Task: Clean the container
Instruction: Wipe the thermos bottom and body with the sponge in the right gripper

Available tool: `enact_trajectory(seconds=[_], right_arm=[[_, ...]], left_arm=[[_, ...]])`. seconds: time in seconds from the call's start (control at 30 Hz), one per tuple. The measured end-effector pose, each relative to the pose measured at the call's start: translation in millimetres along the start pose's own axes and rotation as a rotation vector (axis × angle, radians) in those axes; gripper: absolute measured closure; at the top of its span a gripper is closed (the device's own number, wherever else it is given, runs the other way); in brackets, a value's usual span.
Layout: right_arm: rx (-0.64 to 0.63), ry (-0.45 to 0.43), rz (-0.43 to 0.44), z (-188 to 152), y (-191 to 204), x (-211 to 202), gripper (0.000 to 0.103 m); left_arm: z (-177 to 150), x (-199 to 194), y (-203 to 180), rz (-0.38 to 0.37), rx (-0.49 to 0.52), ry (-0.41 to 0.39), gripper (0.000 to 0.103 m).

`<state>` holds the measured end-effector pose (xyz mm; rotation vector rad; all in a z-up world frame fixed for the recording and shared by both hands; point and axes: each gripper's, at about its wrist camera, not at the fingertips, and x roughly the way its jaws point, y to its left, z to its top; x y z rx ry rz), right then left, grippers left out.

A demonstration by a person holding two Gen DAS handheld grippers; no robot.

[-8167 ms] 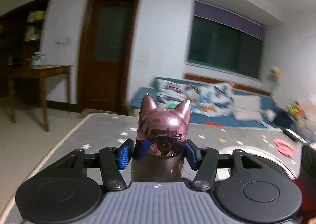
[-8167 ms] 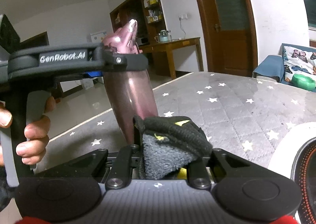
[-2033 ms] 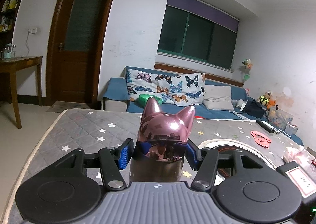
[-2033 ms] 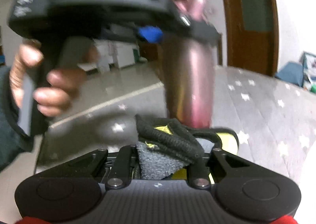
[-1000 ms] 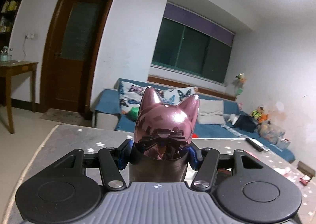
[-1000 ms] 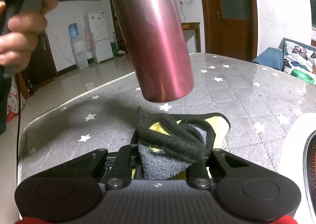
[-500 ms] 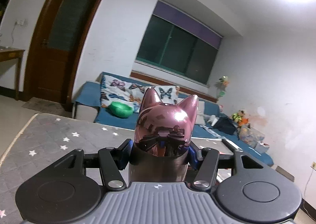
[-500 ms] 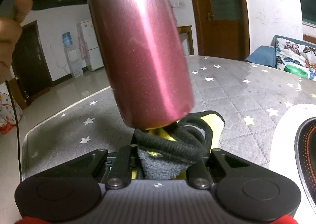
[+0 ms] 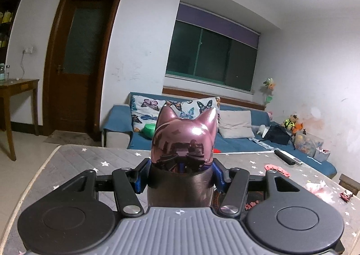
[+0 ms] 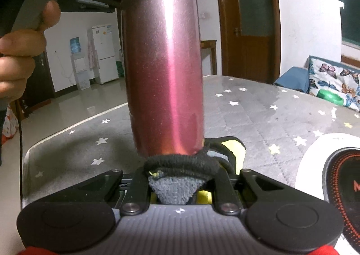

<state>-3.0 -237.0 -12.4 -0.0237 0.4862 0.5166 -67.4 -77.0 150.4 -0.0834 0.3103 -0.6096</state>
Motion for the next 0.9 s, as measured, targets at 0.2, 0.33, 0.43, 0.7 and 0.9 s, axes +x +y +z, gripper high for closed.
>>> enact_trajectory(seconds=[0.2,0.33,0.43,0.7,0.9], right_arm=[[-0.001,-0.020,-0.012,-2.5,-2.5,-8.2,0.087],[0.002,-0.014,-0.014,-4.5,-6.2,-8.8,0.087],[-0.019,-0.020,-0.012,-3.0,-0.9,-7.9,0.087],[-0.049,-0.048,-0.003,-0.6,4.1,-11.8,0.087],[-0.030,-0.064,-0.024,-2.6,0.6,-18.7,0.087]], left_arm=[[1.5,2.2,0.6,0.014,-0.024,0.007,0.044],[5.9,-0.3,3.2,-0.041,-0.081,0.005,0.044],[9.0,-1.6,3.4,-0.077,-0.097,0.005,0.044],[14.8,2.3,2.8,-0.087,-0.061,0.015,0.044],[15.1,2.3,5.8,-0.062,-0.022,0.031,0.044]])
